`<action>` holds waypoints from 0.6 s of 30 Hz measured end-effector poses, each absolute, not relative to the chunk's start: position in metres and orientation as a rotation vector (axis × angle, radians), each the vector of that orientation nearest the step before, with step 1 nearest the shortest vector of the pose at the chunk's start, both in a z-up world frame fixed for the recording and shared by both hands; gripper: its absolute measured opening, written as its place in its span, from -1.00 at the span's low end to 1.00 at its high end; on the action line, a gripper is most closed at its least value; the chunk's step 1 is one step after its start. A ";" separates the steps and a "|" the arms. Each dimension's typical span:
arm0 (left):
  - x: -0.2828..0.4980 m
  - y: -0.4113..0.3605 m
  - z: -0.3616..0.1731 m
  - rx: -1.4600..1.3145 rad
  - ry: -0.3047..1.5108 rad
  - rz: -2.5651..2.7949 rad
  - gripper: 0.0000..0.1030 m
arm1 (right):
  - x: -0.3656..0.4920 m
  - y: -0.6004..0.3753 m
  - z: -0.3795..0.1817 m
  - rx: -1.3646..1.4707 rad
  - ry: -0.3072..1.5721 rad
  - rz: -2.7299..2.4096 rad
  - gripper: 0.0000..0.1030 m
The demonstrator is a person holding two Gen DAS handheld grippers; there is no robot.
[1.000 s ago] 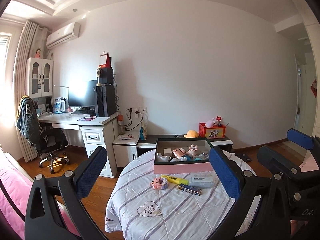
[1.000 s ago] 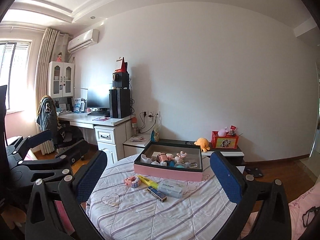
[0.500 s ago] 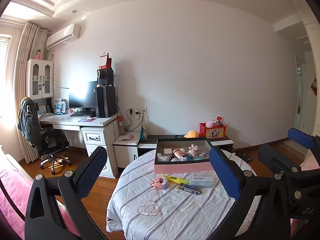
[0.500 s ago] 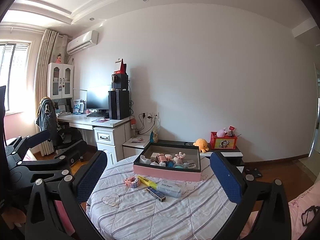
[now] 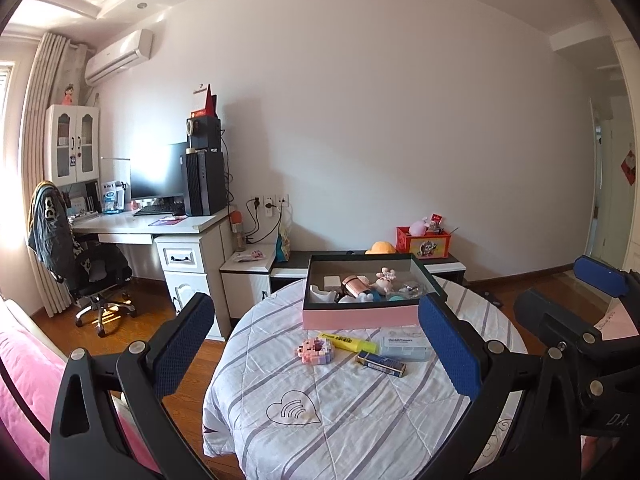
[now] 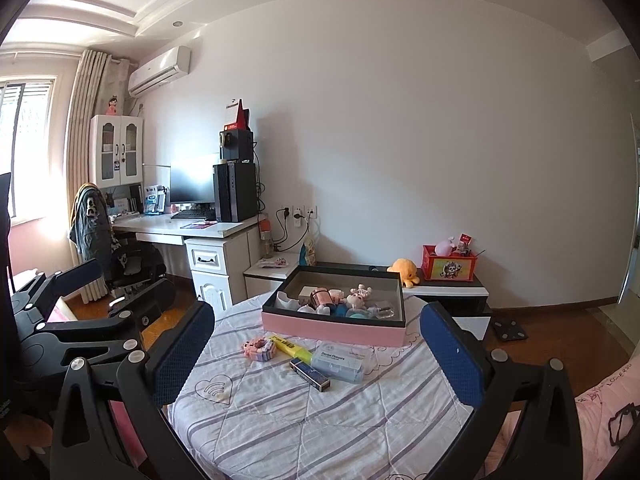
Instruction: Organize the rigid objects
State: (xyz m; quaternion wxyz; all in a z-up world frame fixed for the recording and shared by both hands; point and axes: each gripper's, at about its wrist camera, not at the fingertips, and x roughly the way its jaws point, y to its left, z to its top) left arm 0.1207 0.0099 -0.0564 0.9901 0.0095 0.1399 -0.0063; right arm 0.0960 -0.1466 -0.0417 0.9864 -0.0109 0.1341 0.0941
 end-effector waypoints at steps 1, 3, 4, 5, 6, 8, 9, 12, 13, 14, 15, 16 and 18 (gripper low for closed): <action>0.127 0.009 -0.063 0.023 0.302 -0.015 1.00 | 0.101 -0.147 -0.046 -0.021 0.286 0.188 1.00; 0.140 0.007 -0.075 0.029 0.352 -0.023 1.00 | 0.112 -0.147 -0.056 -0.022 0.317 0.189 1.00; 0.146 0.007 -0.082 0.033 0.377 -0.029 1.00 | 0.117 -0.147 -0.062 -0.024 0.333 0.189 1.00; 0.152 0.007 -0.089 0.037 0.401 -0.032 1.00 | 0.124 -0.148 -0.068 -0.024 0.353 0.190 1.00; 0.158 0.006 -0.096 0.041 0.423 -0.034 1.00 | 0.130 -0.148 -0.074 -0.021 0.371 0.191 1.00; 0.172 0.005 -0.110 0.043 0.469 -0.031 1.00 | 0.143 -0.150 -0.087 -0.020 0.408 0.191 1.00; 0.179 0.005 -0.116 0.043 0.488 -0.033 1.00 | 0.150 -0.150 -0.093 -0.018 0.428 0.191 1.00; 0.198 0.006 -0.136 0.041 0.554 -0.051 1.00 | 0.172 -0.152 -0.112 -0.013 0.486 0.196 1.00; 0.206 0.007 -0.143 0.036 0.577 -0.059 1.00 | 0.178 -0.151 -0.118 -0.014 0.503 0.193 1.00; 0.212 0.008 -0.150 0.032 0.599 -0.065 1.00 | 0.186 -0.152 -0.125 -0.015 0.526 0.189 1.00; 0.219 0.009 -0.156 0.028 0.621 -0.066 1.00 | 0.193 -0.153 -0.131 -0.014 0.546 0.186 1.00; 0.225 0.010 -0.163 0.026 0.637 -0.062 1.00 | 0.203 -0.154 -0.139 -0.015 0.569 0.183 1.00; 0.238 0.012 -0.173 0.028 0.667 -0.056 1.00 | 0.220 -0.156 -0.152 -0.018 0.610 0.172 1.00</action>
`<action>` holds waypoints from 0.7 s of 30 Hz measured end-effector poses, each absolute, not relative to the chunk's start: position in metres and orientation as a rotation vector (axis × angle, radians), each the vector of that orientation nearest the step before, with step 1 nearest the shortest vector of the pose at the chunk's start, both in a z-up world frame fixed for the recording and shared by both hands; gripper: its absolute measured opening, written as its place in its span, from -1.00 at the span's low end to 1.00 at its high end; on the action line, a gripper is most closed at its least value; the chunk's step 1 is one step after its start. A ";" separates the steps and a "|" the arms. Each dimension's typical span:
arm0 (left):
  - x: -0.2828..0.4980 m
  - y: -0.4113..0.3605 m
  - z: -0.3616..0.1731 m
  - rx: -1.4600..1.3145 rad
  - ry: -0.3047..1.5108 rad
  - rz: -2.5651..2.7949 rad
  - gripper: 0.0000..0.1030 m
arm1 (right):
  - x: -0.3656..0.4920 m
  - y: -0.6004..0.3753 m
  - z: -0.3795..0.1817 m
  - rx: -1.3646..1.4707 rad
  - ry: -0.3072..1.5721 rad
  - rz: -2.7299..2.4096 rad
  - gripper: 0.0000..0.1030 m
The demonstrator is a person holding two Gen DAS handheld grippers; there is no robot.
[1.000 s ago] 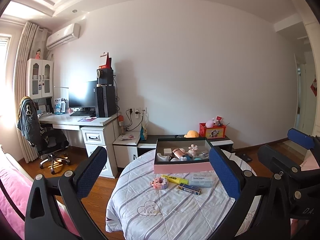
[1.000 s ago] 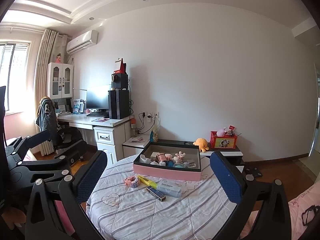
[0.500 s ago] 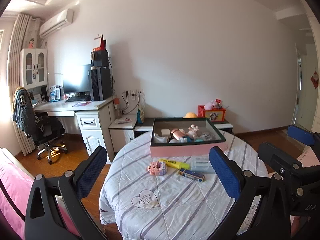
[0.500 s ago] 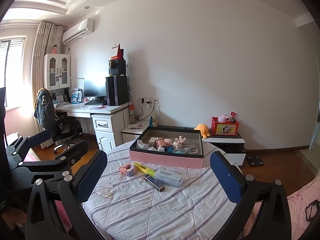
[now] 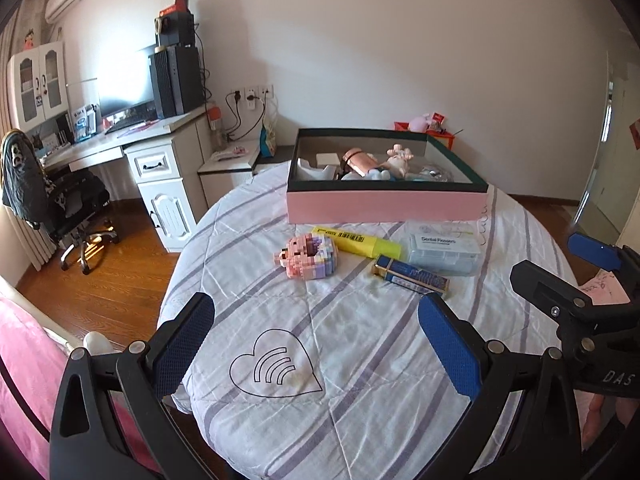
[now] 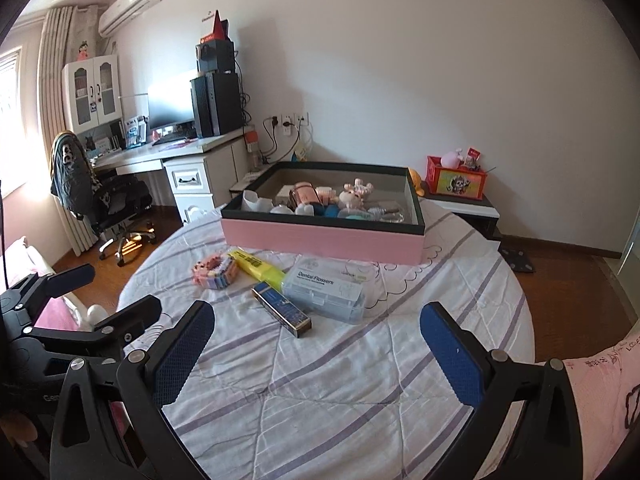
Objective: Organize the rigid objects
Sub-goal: 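Grasp the clear Dental Flossers box with the right tool while the left tool grasps the pink block figure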
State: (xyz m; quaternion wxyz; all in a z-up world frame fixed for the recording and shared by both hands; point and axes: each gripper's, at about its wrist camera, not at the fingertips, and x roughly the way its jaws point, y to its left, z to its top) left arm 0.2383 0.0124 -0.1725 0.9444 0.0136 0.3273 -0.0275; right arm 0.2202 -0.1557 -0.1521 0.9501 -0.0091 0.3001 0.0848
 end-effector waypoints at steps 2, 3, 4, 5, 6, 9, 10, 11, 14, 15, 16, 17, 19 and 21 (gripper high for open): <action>0.254 0.015 -0.182 0.025 0.697 -0.045 1.00 | 0.241 -0.157 -0.167 -0.018 0.654 0.163 1.00; 0.262 0.016 -0.186 0.026 0.709 -0.041 1.00 | 0.247 -0.156 -0.171 -0.017 0.669 0.160 1.00; 0.268 0.018 -0.189 0.025 0.719 -0.040 1.00 | 0.258 -0.156 -0.177 -0.016 0.686 0.158 1.00; 0.277 0.019 -0.194 0.027 0.734 -0.034 1.00 | 0.265 -0.154 -0.181 -0.016 0.696 0.159 1.00; 0.284 0.021 -0.197 0.029 0.747 -0.027 1.00 | 0.274 -0.153 -0.185 -0.015 0.710 0.160 1.00; 0.304 0.024 -0.208 0.017 0.774 -0.020 1.00 | 0.299 -0.150 -0.197 -0.006 0.750 0.162 1.00; 0.310 0.026 -0.211 0.010 0.785 -0.024 1.00 | 0.306 -0.150 -0.201 -0.003 0.763 0.160 1.00; 0.316 0.027 -0.213 0.004 0.793 -0.024 1.00 | 0.312 -0.149 -0.204 0.000 0.776 0.157 1.00; 0.328 0.028 -0.220 0.001 0.809 -0.025 1.00 | 0.329 -0.149 -0.213 0.017 0.811 0.161 1.00; 0.331 0.029 -0.221 0.001 0.813 -0.026 1.00 | 0.333 -0.150 -0.215 0.020 0.819 0.163 1.00; 0.334 0.029 -0.223 0.000 0.818 -0.026 1.00 | 0.338 -0.149 -0.218 0.023 0.830 0.168 1.00; 0.336 0.029 -0.224 -0.002 0.819 -0.028 1.00 | 0.342 -0.149 -0.221 0.028 0.841 0.172 1.00; 0.340 0.029 -0.226 -0.001 0.826 -0.035 1.00 | 0.349 -0.147 -0.225 0.037 0.862 0.180 1.00; 0.344 0.028 -0.228 0.004 0.830 -0.044 1.00 | 0.353 -0.147 -0.228 0.039 0.875 0.180 1.00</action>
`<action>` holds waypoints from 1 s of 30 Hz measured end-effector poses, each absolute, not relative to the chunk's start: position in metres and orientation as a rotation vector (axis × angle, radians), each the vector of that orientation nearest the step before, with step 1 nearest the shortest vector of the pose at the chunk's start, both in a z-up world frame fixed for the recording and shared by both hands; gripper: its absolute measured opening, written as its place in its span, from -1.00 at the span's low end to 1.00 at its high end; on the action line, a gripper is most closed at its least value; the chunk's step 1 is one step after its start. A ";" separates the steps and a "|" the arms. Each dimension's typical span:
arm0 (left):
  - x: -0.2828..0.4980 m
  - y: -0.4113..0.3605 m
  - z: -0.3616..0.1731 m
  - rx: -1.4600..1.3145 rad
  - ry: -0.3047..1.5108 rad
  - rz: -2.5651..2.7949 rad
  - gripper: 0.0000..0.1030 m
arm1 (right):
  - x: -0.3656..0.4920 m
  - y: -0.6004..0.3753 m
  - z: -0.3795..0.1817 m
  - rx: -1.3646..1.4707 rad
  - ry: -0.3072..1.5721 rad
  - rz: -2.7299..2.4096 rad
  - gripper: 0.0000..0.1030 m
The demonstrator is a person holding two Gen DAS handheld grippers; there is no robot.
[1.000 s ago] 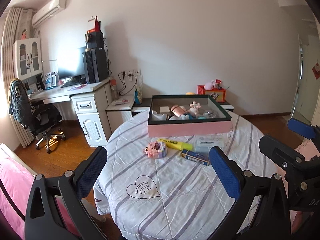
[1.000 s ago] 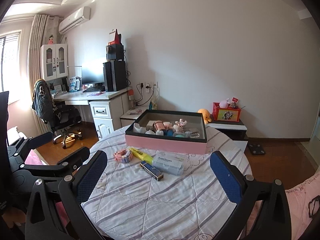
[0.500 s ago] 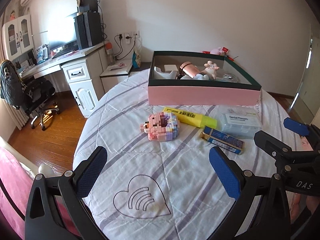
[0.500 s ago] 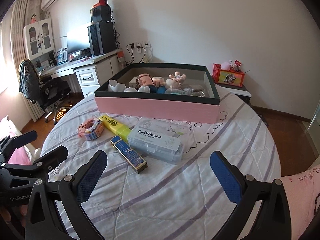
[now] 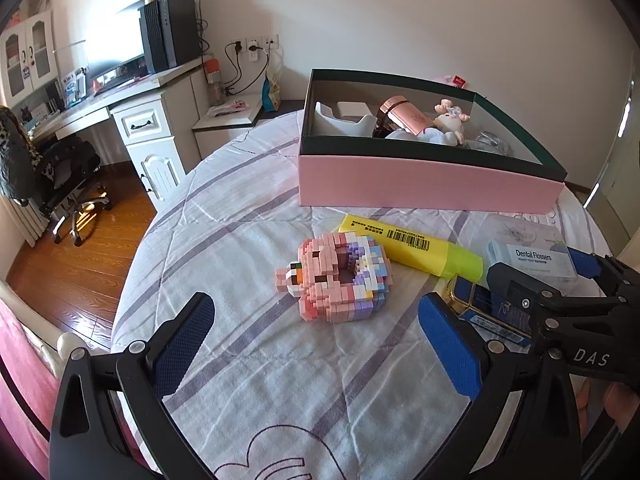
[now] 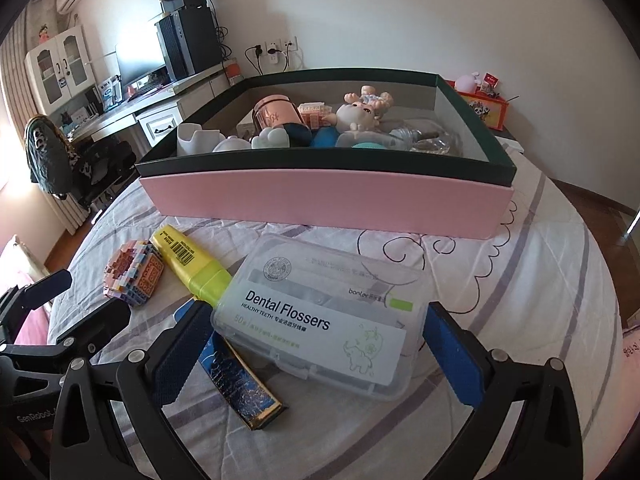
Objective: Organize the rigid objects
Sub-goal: 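Grasp the clear Dental Flossers box with the right tool while the left tool grasps the pink block figure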
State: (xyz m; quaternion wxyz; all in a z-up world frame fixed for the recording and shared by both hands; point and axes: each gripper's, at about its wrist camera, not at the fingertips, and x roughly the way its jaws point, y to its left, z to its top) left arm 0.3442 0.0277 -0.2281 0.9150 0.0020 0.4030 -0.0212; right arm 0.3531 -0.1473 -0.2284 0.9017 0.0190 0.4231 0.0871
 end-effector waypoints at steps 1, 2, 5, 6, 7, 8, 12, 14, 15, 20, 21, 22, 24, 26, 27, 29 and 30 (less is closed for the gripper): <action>0.346 0.027 -0.229 -0.001 0.831 -0.050 1.00 | 0.355 -0.148 -0.229 0.043 0.879 0.178 1.00; 0.349 0.028 -0.229 -0.007 0.833 -0.056 1.00 | 0.357 -0.150 -0.230 0.047 0.883 0.179 1.00; 0.355 0.028 -0.232 -0.013 0.847 -0.055 1.00 | 0.360 -0.154 -0.231 0.054 0.890 0.194 1.00; 0.358 0.028 -0.233 -0.009 0.853 -0.047 1.00 | 0.361 -0.156 -0.232 0.057 0.890 0.202 1.00; 0.360 0.029 -0.234 -0.007 0.860 -0.043 1.00 | 0.361 -0.158 -0.232 0.059 0.891 0.214 0.99; 0.362 0.029 -0.235 -0.011 0.866 -0.045 1.00 | 0.360 -0.160 -0.232 0.060 0.891 0.222 0.99; 0.377 0.032 -0.243 -0.030 0.917 -0.028 1.00 | 0.353 -0.170 -0.230 0.040 0.881 0.198 0.98; 0.384 0.032 -0.247 -0.037 0.939 -0.020 1.00 | 0.354 -0.175 -0.230 0.039 0.878 0.179 0.98; 0.386 0.031 -0.247 -0.031 0.942 -0.012 1.00 | 0.354 -0.177 -0.231 0.049 0.879 0.176 0.98; 0.395 0.024 -0.247 -0.007 0.927 -0.011 0.65 | 0.358 -0.174 -0.231 0.032 0.887 0.159 0.99; 0.394 0.023 -0.245 -0.009 0.917 -0.023 0.55 | 0.360 -0.173 -0.232 0.031 0.893 0.158 0.99; 0.392 0.022 -0.245 -0.006 0.911 -0.033 0.37 | 0.360 -0.173 -0.233 0.033 0.895 0.159 0.99; 0.391 0.020 -0.245 0.005 0.908 -0.034 0.34 | 0.363 -0.173 -0.234 0.035 0.904 0.159 0.99; 0.388 0.019 -0.243 0.008 0.895 -0.039 0.34 | 0.367 -0.172 -0.236 0.034 0.915 0.159 0.99; 0.385 0.019 -0.241 0.007 0.883 -0.043 0.34 | 0.368 -0.171 -0.237 0.030 0.920 0.159 0.99; 0.375 0.018 -0.235 0.012 0.843 -0.044 0.34 | 0.366 -0.171 -0.235 0.029 0.910 0.171 0.97; 0.370 0.017 -0.231 0.019 0.824 -0.042 0.34 | 0.363 -0.171 -0.233 0.031 0.896 0.181 0.97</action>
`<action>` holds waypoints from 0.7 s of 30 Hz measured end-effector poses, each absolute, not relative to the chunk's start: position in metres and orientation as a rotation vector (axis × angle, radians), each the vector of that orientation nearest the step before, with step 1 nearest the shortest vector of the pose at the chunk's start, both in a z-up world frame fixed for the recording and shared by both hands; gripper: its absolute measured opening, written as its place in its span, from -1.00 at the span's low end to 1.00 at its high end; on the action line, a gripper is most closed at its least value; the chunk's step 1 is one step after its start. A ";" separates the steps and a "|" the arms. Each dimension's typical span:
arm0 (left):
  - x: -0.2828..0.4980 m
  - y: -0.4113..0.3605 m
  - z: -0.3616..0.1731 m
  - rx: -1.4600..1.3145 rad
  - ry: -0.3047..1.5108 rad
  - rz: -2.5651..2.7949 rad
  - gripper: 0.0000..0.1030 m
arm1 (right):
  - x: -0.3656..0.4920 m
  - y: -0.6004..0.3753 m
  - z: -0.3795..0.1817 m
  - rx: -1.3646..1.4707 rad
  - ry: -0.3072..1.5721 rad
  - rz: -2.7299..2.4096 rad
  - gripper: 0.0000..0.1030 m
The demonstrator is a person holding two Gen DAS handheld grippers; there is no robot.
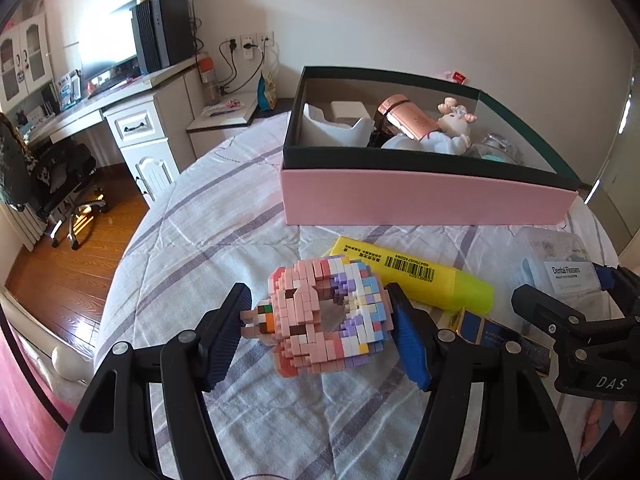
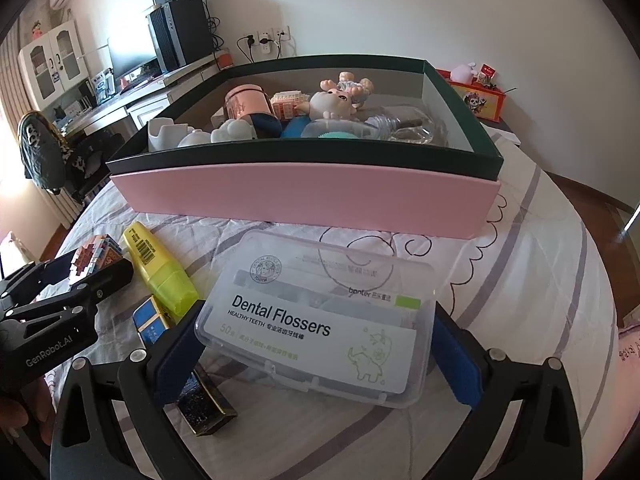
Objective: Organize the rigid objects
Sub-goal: 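Grasp the clear Dental Flossers box with the right tool while the left tool grasps the pink block figure, then lower the flossers box and block figure into the pink box and open both tools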
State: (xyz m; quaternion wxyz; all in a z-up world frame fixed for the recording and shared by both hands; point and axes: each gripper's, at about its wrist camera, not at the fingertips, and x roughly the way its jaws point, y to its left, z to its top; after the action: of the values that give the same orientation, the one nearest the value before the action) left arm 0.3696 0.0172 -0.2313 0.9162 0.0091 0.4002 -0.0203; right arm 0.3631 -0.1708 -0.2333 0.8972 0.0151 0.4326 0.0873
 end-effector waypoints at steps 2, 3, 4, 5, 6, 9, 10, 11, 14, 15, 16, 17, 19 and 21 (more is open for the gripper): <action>0.358 0.016 -0.225 0.022 0.794 -0.038 0.34 | 0.356 -0.170 -0.228 0.029 0.869 0.200 0.95; 0.354 0.016 -0.223 0.022 0.784 -0.040 0.34 | 0.350 -0.170 -0.224 0.027 0.848 0.199 0.95; 0.347 0.015 -0.219 0.017 0.769 -0.041 0.34 | 0.345 -0.170 -0.220 0.029 0.826 0.202 0.95; 0.341 0.015 -0.214 0.013 0.755 -0.037 0.34 | 0.340 -0.171 -0.216 0.031 0.812 0.206 0.95; 0.335 0.014 -0.209 0.013 0.742 -0.037 0.34 | 0.334 -0.171 -0.211 0.034 0.795 0.206 0.95; 0.311 0.011 -0.188 -0.010 0.685 -0.062 0.34 | 0.310 -0.172 -0.190 0.039 0.723 0.205 0.95; 0.301 0.008 -0.177 -0.011 0.660 -0.077 0.34 | 0.299 -0.172 -0.180 0.038 0.689 0.207 0.95; 0.293 0.006 -0.168 -0.011 0.636 -0.083 0.34 | 0.292 -0.170 -0.172 0.030 0.667 0.207 0.95; 0.263 0.000 -0.139 -0.007 0.556 -0.094 0.34 | 0.264 -0.166 -0.144 0.016 0.588 0.212 0.95; 0.253 -0.001 -0.131 -0.006 0.533 -0.095 0.34 | 0.253 -0.165 -0.134 0.008 0.560 0.208 0.95; 0.245 -0.003 -0.124 0.000 0.518 -0.097 0.34 | 0.246 -0.165 -0.126 0.004 0.538 0.204 0.95; 0.236 -0.004 -0.117 0.002 0.499 -0.099 0.34 | 0.236 -0.165 -0.117 0.001 0.513 0.199 0.95; 0.219 -0.006 -0.105 0.010 0.467 -0.096 0.34 | 0.220 -0.165 -0.103 -0.001 0.473 0.194 0.95; 0.205 -0.006 -0.096 0.008 0.438 -0.094 0.34 | 0.208 -0.166 -0.092 -0.005 0.444 0.188 0.95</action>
State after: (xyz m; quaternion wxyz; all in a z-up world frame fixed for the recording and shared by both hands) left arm 0.2051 -0.0065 -0.0960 0.9750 0.0038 0.2172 -0.0466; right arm 0.2084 -0.1660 -0.0918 0.9711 -0.0026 0.2199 0.0930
